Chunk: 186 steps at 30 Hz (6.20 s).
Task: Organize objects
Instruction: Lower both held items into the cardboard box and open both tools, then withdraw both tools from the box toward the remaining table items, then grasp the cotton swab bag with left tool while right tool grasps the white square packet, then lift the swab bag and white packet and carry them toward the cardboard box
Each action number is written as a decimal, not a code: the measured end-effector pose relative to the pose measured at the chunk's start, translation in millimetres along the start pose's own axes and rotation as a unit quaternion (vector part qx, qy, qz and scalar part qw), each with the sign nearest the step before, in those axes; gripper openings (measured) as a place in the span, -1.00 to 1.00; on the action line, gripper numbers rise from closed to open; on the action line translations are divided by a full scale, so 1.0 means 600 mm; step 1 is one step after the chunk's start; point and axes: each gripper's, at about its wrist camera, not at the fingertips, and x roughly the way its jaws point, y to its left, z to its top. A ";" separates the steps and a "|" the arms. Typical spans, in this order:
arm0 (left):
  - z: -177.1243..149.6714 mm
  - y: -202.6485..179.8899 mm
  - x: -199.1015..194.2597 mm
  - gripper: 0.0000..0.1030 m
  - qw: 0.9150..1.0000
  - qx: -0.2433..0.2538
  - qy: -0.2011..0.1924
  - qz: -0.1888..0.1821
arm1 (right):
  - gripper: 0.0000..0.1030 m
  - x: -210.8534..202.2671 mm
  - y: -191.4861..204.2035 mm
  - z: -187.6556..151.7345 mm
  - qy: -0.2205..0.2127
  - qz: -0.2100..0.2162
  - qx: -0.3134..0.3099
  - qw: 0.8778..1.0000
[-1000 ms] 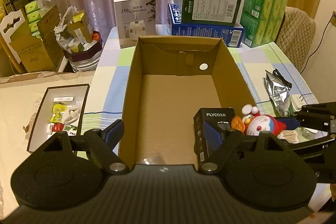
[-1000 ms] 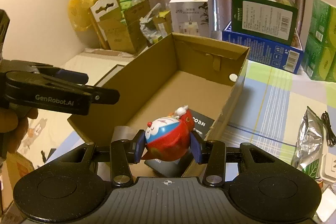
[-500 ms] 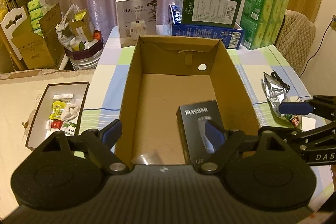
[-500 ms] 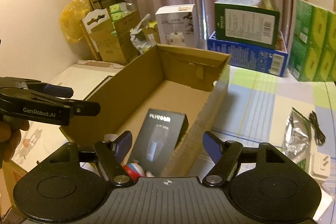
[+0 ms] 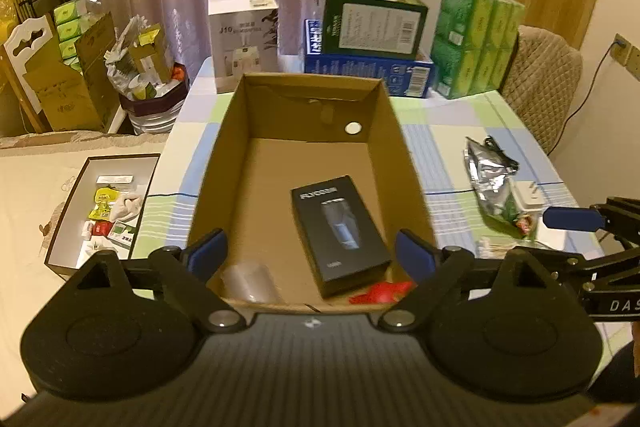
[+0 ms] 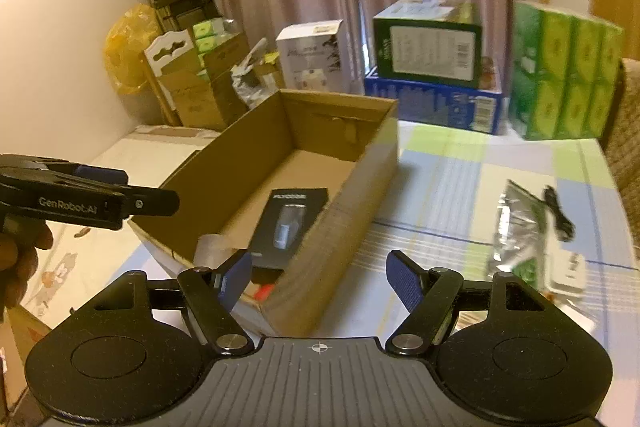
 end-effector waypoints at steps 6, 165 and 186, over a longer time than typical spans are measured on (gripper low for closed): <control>-0.015 -0.039 -0.050 0.79 1.000 -0.005 -0.016 -0.009 | 0.39 -0.066 -0.025 -0.033 -0.014 -0.025 0.015 0.999; -0.126 -0.358 0.122 -0.58 0.974 0.060 0.153 -0.153 | 0.26 -0.142 -0.272 -0.123 0.062 -0.093 0.057 0.992; -0.142 -0.309 -0.021 -0.58 0.986 0.009 0.082 -0.148 | 0.26 -0.208 -0.171 -0.175 0.040 -0.099 0.081 0.991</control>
